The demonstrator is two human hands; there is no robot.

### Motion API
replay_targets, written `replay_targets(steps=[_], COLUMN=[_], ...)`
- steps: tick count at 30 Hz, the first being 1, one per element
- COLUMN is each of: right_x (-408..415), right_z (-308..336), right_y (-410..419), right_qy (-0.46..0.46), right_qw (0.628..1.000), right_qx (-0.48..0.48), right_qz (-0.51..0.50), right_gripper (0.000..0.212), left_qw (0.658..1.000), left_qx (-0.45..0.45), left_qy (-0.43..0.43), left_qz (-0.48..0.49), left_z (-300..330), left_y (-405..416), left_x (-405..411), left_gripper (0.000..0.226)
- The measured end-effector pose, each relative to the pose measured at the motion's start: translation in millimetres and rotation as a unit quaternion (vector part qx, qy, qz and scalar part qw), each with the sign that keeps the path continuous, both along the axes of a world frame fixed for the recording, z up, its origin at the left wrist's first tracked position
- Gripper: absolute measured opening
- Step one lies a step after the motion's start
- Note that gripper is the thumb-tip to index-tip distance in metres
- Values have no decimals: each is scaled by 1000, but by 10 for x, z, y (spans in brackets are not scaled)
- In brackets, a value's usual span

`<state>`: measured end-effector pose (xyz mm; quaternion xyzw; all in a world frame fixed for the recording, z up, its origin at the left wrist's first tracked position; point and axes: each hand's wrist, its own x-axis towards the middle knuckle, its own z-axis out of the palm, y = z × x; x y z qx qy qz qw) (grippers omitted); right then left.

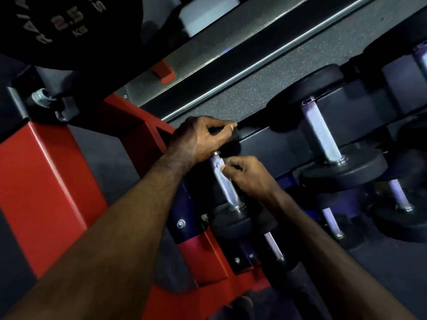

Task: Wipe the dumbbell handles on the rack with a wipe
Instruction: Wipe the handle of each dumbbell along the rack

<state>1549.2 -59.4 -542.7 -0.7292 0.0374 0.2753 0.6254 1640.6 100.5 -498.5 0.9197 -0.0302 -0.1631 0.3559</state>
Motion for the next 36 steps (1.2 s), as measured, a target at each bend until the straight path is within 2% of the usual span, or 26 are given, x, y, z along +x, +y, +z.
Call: replay_targets(steps=[4, 9, 14, 17, 20, 22, 24, 26, 29, 31, 34, 36], right_x=[-130, 142, -113, 46, 201, 76, -111, -84, 230, 314, 64, -67], right_z=[-6, 125, 27, 70, 72, 63, 92, 93, 46, -16, 25, 74], right_y=[-121, 380, 346, 404, 471, 372, 219, 179, 293, 341, 134, -13], right_qy=[128, 188, 220, 208, 188, 182, 176, 178, 159, 154, 144, 172], right_qw=[988, 975, 974, 976, 980, 982, 984, 982, 987, 988, 986, 978], right_qx=[13, 111, 39, 34, 32, 22, -16, -32, -8, -8, -46, -15], right_qz=[86, -41, -25, -46, -59, -33, 39, 57, -9, -27, 70, 115], right_gripper=[29, 30, 22, 10, 8, 5, 6, 12, 41, 49, 29, 14], left_qw=[1000, 1000, 999, 1000, 1000, 1000, 1000, 1000, 1000, 1000, 1000, 1000], left_qx=[11, 18, 39, 29, 26, 17, 13, 21, 20, 9, 10, 13], left_qy=[-1, -2, -10, -5, -1, -3, -2, -5, -7, 0, 5, 1], left_qz=[-1, -4, -2, -6, -8, -6, -5, -5, -9, -6, -1, 5], left_z=[0, 17, -5, -15, -9, -39, -47, -31, -24, -29, -40, -21], left_y=[13, -5, -2, 11, 7, 5, 0, 10, 4, 12, 14, 16], left_x=[3, 6, -5, 6, 6, 19, 26, 17, 7, 15, 16, 3], left_gripper=[35, 37, 38, 40, 36, 35, 38, 39, 37, 36, 38, 39])
